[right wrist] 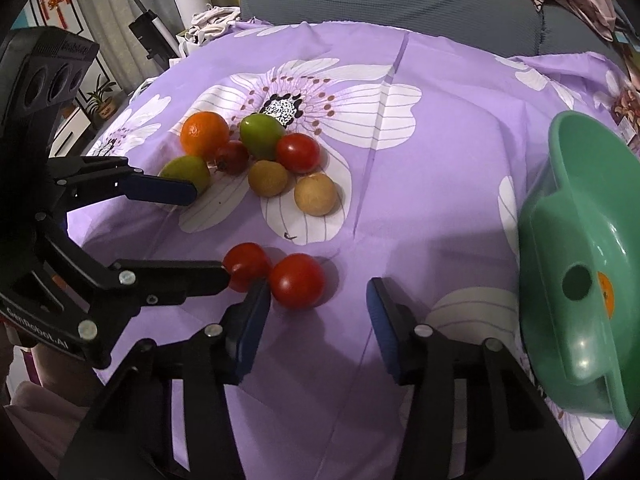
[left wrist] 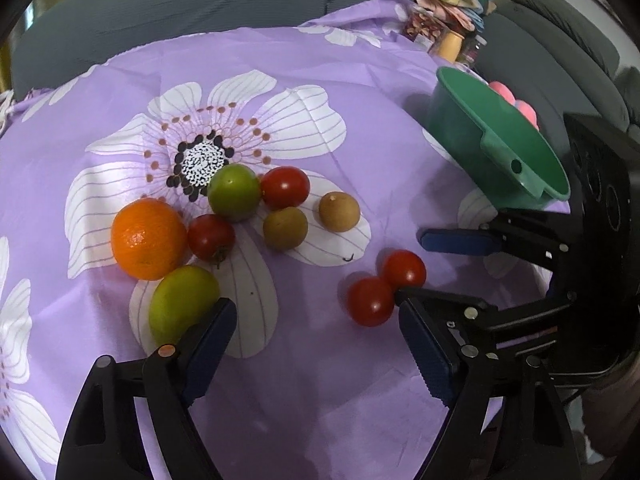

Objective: Organize fruits
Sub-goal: 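Grasp one cherry tomato with the left gripper while the right gripper grasps the other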

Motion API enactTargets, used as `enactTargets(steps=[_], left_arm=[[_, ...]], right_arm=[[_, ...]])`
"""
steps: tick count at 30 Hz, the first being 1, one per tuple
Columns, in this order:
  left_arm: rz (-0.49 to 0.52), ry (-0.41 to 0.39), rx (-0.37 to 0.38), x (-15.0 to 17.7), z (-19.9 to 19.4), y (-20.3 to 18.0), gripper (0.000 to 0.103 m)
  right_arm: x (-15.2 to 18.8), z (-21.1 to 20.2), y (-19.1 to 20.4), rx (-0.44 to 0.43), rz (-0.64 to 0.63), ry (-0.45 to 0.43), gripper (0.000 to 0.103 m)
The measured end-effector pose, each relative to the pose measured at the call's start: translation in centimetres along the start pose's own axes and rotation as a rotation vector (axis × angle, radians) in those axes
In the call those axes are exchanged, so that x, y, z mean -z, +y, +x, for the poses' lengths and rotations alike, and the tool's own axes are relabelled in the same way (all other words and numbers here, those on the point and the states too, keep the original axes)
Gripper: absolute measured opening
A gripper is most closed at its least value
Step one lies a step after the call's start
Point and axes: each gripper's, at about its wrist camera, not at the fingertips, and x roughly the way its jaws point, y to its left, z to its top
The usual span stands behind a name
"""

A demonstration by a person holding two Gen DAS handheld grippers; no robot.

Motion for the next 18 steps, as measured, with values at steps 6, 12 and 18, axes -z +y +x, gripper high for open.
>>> enactTargets(steps=[6,12,18], left_arm=[[0.045,0.013,0.019,-0.2,0.5,-0.7,0.079],[0.056,0.011,0.024,-0.7,1.0,-1.0,0.071],[0.078,0.030,0.017,-1.0,1.8,-1.8,0.068]], right_arm=[[-0.5,0.3,0.4,0.014,-0.038,0.008,0.036],[-0.6,0.4,-0.1,0.037,-0.026,0.004,0.029],[0.0,0.0,-1.2,0.038,0.021,-0.009,0.029]])
